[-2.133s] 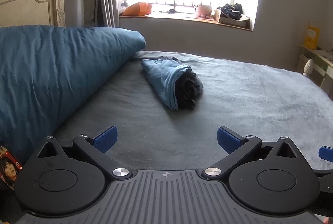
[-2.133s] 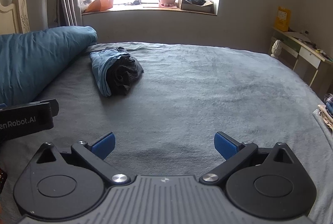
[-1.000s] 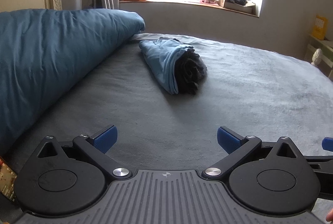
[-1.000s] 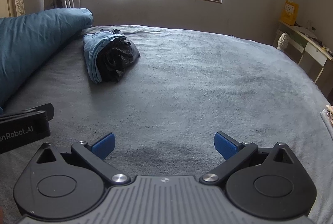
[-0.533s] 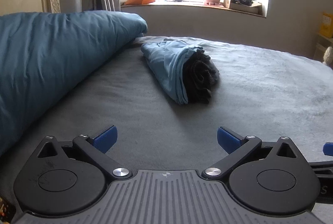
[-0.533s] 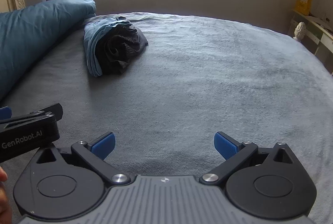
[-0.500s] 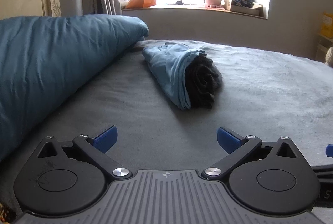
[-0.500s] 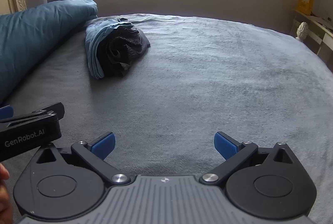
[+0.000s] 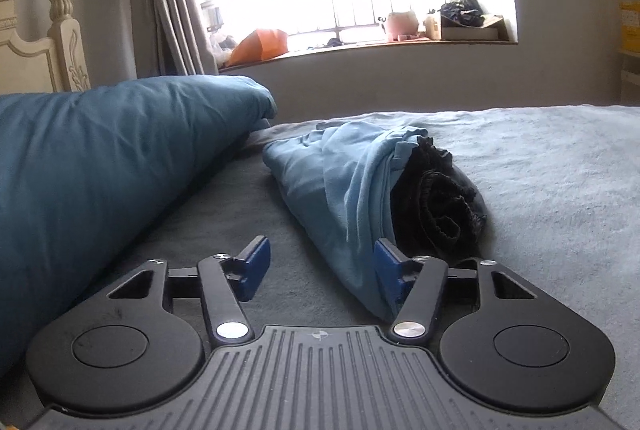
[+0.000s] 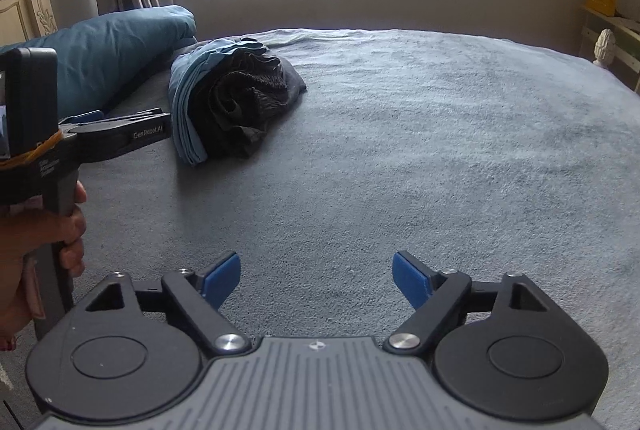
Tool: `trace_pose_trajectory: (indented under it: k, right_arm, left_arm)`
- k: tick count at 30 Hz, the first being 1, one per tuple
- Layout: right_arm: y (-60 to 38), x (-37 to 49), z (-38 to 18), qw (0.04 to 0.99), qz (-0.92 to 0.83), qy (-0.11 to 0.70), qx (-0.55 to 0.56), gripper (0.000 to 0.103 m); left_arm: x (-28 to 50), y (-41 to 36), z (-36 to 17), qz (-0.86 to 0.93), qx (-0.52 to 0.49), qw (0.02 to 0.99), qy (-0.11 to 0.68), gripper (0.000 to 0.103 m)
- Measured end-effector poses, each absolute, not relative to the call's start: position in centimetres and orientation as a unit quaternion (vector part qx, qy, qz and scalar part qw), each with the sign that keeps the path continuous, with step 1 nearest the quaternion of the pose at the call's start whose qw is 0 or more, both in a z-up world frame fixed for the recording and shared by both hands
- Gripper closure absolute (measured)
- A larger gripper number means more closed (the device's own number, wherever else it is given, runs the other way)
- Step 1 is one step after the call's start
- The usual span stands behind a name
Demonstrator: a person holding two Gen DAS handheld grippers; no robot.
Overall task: Fold clothes
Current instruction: 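Grasp the light-blue shirt with the left gripper while the right gripper grasps it too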
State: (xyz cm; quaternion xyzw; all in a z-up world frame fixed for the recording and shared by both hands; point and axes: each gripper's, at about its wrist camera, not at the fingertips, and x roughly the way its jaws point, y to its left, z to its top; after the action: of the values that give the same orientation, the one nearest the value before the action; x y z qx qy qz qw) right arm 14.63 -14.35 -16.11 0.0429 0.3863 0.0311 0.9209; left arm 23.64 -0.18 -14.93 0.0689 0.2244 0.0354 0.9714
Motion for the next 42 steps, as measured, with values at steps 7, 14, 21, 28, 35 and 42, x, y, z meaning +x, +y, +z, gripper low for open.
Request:
trace_pose_trajectory:
  k: [7, 14, 21, 28, 35, 42]
  right_arm:
    - [-14.1, 23.9, -13.2, 0.932, 0.115, 0.323, 0.122, 0.046]
    - [-10.2, 35.8, -12.3, 0.904, 0.189, 0.349, 0.160, 0.069]
    - [-4.5, 40.5, -13.5, 0.885, 0.204, 0.401, 0.122, 0.071]
    - [-3.7, 39.3, -13.4, 0.886, 0.222, 0.386, 0.131, 0.096]
    - [-5.3, 36.6, -10.3, 0.877, 0.264, 0.359, 0.179, 0.097]
    - [-9.0, 31.3, -7.1, 0.866, 0.287, 0.333, 0.239, 0.097]
  left_arm:
    - [26.8, -0.5, -16.3, 0.007, 0.061, 0.971, 0.231, 0.065]
    - [28.2, 0.9, -16.8, -0.008, 0.027, 0.972, 0.233, 0.093]
    - [27.7, 2.4, -16.6, -0.017, 0.011, 0.977, 0.211, 0.098]
    - [25.3, 3.3, -15.0, -0.037, 0.003, 0.986, 0.160, 0.099]
    - [22.0, 4.3, -12.2, -0.056, -0.038, 0.989, 0.132, 0.100]
    - [16.9, 3.4, -8.5, -0.121, -0.045, 0.986, 0.100, 0.100]
